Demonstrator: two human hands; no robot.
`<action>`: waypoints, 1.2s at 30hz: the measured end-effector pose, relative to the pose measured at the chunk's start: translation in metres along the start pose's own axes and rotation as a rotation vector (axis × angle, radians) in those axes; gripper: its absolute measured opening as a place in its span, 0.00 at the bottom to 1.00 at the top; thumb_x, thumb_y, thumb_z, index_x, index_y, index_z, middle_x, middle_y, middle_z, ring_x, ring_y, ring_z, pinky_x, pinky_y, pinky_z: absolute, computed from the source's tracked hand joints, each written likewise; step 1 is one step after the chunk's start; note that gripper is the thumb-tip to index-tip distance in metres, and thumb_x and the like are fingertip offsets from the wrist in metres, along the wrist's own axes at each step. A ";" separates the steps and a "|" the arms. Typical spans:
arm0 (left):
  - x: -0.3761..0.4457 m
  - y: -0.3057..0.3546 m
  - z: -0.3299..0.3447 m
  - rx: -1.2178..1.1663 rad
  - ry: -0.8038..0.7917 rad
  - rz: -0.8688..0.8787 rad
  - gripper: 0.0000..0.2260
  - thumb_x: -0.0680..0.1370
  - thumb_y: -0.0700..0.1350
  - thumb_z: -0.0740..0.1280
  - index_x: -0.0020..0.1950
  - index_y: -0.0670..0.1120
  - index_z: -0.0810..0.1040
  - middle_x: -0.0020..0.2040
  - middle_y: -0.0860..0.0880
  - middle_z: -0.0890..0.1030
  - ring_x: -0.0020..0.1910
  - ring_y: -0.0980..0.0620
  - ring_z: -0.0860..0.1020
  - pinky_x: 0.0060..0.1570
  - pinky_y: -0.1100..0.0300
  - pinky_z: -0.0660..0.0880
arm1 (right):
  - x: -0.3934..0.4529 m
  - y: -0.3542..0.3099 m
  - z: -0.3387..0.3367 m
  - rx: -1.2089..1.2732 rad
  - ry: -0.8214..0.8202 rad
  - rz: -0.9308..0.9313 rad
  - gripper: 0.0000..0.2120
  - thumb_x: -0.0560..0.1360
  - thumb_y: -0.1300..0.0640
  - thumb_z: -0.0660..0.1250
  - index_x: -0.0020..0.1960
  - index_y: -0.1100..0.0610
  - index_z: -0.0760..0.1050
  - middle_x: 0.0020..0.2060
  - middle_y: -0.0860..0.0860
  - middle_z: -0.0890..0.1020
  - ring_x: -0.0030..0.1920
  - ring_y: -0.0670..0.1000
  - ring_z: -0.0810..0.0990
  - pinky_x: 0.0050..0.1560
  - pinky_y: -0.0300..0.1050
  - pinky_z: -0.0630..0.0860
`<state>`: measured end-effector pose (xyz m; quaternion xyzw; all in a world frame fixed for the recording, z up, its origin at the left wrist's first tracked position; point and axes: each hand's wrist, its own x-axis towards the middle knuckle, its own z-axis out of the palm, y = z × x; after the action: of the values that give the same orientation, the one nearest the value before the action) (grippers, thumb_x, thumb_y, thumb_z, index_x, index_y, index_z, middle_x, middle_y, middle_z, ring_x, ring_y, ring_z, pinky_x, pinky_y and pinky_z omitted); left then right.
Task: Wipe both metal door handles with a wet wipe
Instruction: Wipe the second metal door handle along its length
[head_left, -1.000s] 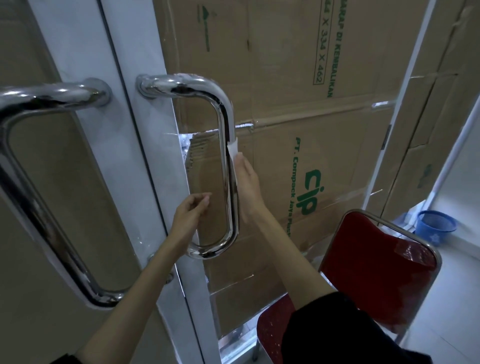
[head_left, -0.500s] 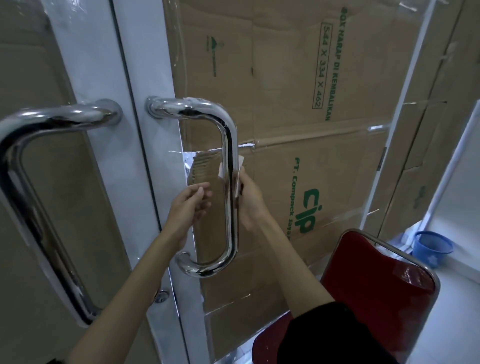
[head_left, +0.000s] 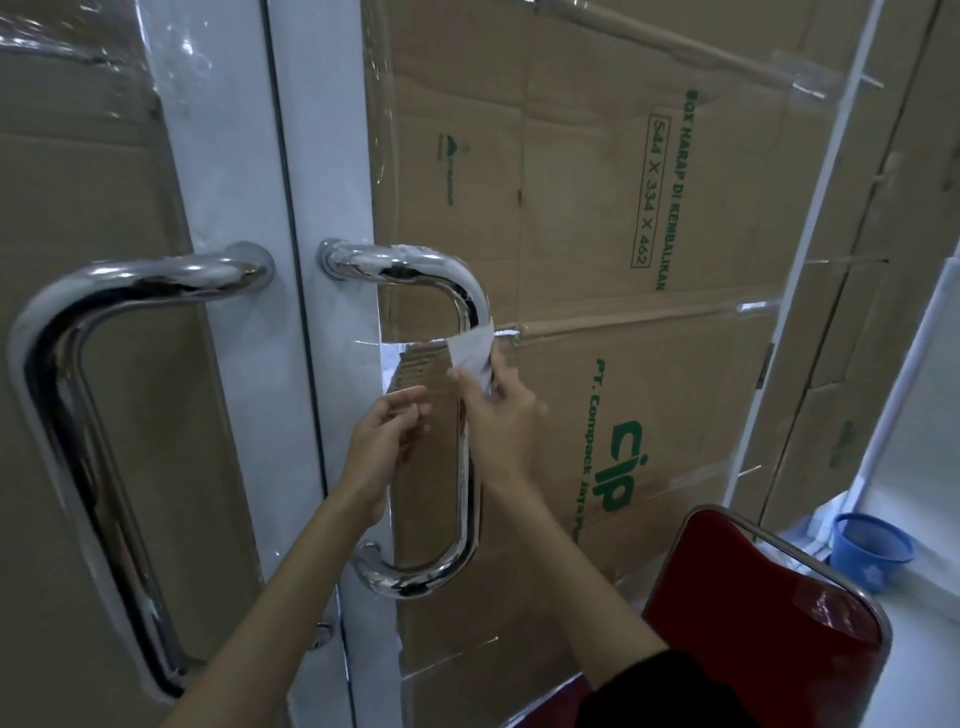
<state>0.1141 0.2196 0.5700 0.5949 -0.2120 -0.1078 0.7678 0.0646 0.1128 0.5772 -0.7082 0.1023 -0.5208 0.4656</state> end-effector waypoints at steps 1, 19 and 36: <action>0.000 0.001 0.001 -0.010 -0.001 0.001 0.10 0.80 0.39 0.61 0.54 0.50 0.78 0.47 0.51 0.81 0.44 0.55 0.78 0.44 0.64 0.73 | 0.007 -0.003 0.001 -0.061 0.016 -0.087 0.22 0.73 0.45 0.68 0.66 0.49 0.74 0.49 0.49 0.83 0.51 0.49 0.81 0.55 0.51 0.78; 0.002 0.060 0.005 0.266 -0.119 0.206 0.10 0.81 0.43 0.60 0.59 0.51 0.76 0.51 0.52 0.80 0.49 0.54 0.77 0.44 0.64 0.73 | 0.061 -0.047 -0.006 0.273 -0.113 0.289 0.21 0.80 0.46 0.56 0.31 0.51 0.71 0.29 0.47 0.75 0.31 0.45 0.73 0.36 0.41 0.70; -0.002 0.079 -0.006 0.150 -0.047 0.213 0.09 0.81 0.42 0.59 0.57 0.52 0.76 0.48 0.54 0.80 0.46 0.56 0.77 0.38 0.70 0.75 | 0.053 -0.038 -0.003 0.598 -0.267 0.483 0.25 0.81 0.42 0.52 0.49 0.54 0.83 0.45 0.55 0.85 0.47 0.54 0.83 0.47 0.47 0.80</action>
<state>0.1079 0.2471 0.6441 0.6221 -0.2996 -0.0235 0.7229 0.0723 0.0985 0.6400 -0.5586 0.0484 -0.3068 0.7691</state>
